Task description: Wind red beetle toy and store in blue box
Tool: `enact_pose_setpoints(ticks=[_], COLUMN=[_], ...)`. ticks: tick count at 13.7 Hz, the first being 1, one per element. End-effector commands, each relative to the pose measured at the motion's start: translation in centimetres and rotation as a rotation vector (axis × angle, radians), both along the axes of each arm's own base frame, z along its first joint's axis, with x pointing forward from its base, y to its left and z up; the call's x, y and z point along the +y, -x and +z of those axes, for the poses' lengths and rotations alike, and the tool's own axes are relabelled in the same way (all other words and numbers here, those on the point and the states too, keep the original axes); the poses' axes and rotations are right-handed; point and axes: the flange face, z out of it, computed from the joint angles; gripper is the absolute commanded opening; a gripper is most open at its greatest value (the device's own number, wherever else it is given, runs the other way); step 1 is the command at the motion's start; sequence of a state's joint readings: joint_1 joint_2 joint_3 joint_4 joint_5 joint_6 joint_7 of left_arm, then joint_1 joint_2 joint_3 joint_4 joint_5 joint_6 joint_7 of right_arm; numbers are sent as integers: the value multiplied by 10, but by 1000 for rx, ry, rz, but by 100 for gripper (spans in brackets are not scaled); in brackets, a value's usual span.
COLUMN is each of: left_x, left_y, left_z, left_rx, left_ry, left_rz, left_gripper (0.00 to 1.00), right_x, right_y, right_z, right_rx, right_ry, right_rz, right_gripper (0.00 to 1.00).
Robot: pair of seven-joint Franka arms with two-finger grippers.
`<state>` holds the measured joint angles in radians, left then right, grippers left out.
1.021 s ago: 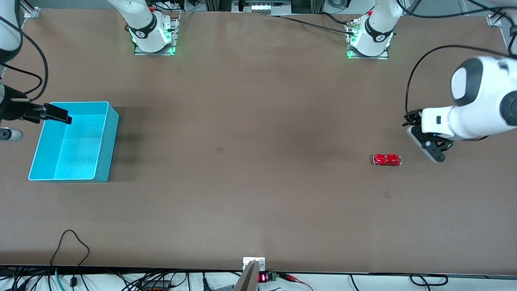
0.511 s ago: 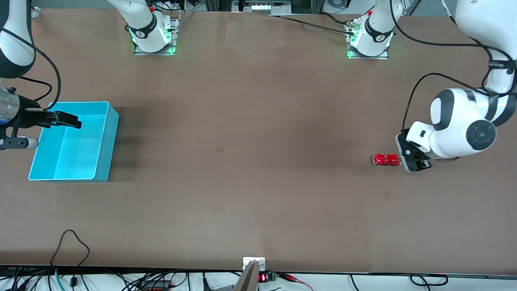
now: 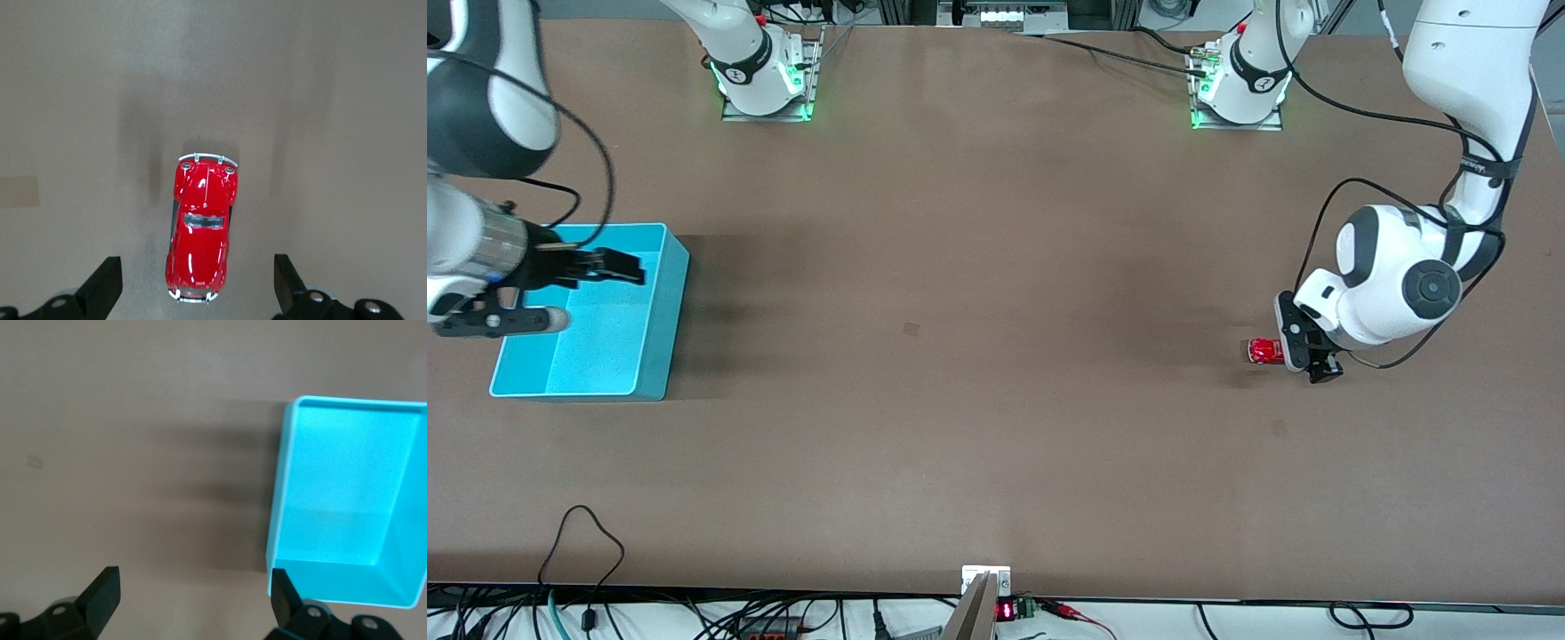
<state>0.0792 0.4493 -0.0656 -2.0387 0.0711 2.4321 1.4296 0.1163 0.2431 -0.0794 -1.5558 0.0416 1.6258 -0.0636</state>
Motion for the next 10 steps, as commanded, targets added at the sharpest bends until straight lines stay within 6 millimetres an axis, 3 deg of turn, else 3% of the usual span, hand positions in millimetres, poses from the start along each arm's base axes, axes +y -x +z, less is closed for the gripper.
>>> enact_pose_setpoints(ticks=[1,3,5,7,10], left_x=[1,1,2,2,3], left_y=[11,15,16,16,16], left_z=[-20,-25,-26,-25,-24], left_rx=[-45,-65,-64,-65,-67], left_ry=[-4,-1,0,1,1], left_rz=[-46,-46,-89,-100,-99], left_gripper=[100,99,85,53,40], right_x=[31,43,39,41,37], right_y=[3,4,4,5,4], right_z=[1,3,1,-1,-1], right_rx=[8,5,8,14,12], right_ry=[1,4,3,5,6], right_rz=[47,68,63,63,57], right_gripper=[100,100,100,100,100])
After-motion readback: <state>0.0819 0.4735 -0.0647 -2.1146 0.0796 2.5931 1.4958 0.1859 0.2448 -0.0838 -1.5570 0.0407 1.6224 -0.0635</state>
